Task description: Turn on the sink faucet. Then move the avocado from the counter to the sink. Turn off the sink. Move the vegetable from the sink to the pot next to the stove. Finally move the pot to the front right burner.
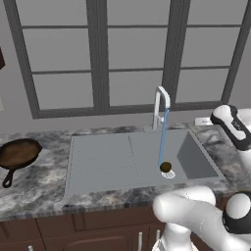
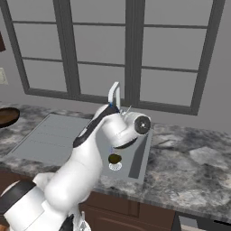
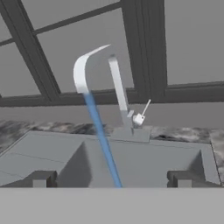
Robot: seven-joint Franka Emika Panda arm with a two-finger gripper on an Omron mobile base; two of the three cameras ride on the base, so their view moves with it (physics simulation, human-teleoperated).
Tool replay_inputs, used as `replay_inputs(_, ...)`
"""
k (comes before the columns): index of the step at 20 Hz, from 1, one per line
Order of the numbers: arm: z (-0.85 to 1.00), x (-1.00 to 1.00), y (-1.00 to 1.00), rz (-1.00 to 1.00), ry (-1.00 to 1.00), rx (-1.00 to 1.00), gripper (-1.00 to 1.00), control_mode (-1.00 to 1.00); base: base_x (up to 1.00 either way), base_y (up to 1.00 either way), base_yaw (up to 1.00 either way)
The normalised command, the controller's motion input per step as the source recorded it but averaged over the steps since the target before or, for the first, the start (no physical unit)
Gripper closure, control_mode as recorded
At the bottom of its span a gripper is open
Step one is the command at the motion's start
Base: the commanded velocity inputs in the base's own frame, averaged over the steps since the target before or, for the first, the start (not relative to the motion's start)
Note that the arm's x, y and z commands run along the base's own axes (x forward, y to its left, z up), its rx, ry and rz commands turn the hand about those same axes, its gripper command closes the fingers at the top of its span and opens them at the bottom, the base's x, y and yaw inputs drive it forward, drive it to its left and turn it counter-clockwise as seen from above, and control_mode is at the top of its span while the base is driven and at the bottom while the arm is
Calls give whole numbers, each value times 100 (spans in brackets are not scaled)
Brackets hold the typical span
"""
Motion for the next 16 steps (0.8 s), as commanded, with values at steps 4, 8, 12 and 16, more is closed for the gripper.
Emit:
replay_inputs(4,-25,45,-12,22,-14,0,-100,-100,0,0,0)
replay_inputs(8,-26,41,-7,21,-9,0,-100,-100,0,0,0)
replay_inputs(12,-21,45,-7,13,-3,0,-100,-100,0,0,0)
replay_inputs(16,-25,26,-3,0,0,0,-100,-100,0,0,0)
